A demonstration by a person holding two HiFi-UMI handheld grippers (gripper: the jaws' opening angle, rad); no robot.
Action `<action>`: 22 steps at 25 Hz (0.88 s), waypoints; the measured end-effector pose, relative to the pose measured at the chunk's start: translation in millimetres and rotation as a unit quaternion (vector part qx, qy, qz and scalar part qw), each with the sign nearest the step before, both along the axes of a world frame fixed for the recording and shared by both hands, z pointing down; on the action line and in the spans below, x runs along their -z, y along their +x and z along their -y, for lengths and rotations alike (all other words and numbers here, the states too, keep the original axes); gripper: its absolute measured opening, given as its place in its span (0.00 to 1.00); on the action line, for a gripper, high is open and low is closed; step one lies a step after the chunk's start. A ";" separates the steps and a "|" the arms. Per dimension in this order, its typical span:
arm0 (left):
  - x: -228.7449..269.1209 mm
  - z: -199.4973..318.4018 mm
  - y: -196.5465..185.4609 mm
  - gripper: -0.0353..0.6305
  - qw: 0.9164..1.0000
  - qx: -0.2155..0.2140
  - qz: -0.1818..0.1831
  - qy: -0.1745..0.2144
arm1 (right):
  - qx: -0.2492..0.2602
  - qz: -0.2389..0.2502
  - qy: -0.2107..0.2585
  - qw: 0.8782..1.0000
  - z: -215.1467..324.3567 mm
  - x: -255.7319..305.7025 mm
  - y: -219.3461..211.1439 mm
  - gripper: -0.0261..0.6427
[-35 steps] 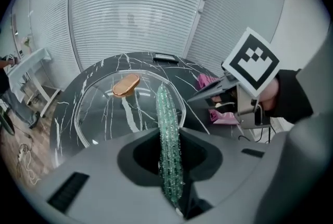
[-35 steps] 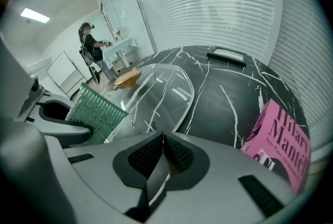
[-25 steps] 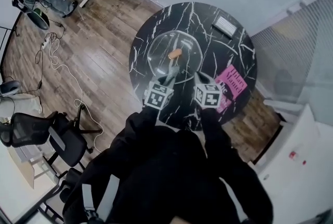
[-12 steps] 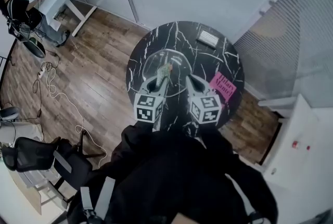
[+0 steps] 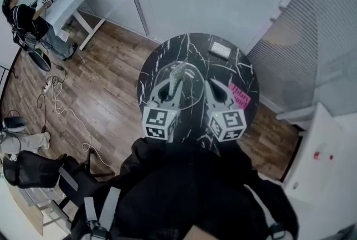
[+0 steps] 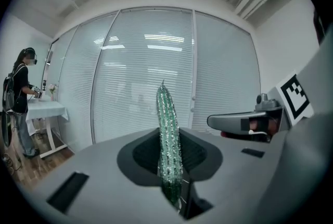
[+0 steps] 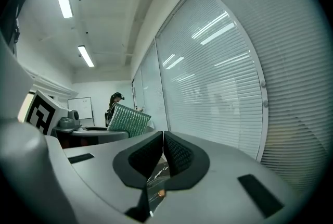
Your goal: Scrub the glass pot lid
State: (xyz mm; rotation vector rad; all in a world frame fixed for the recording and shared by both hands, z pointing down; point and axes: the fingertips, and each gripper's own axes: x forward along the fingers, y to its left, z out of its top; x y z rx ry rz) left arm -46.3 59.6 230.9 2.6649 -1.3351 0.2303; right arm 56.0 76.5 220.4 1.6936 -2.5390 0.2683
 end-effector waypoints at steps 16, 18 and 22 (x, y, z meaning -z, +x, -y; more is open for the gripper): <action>35.2 -13.4 -0.4 0.15 0.999 0.009 -0.027 0.038 | 0.002 0.015 0.039 0.999 -12.5 22.9 1.8 0.05; 34.4 -13.8 0.5 0.15 0.999 0.009 -0.028 0.040 | 0.002 0.015 0.037 0.999 -13.0 20.9 3.1 0.05; 33.1 -15.6 0.5 0.15 0.999 0.013 -0.030 0.042 | 0.004 0.013 0.030 0.999 -14.7 14.7 5.3 0.05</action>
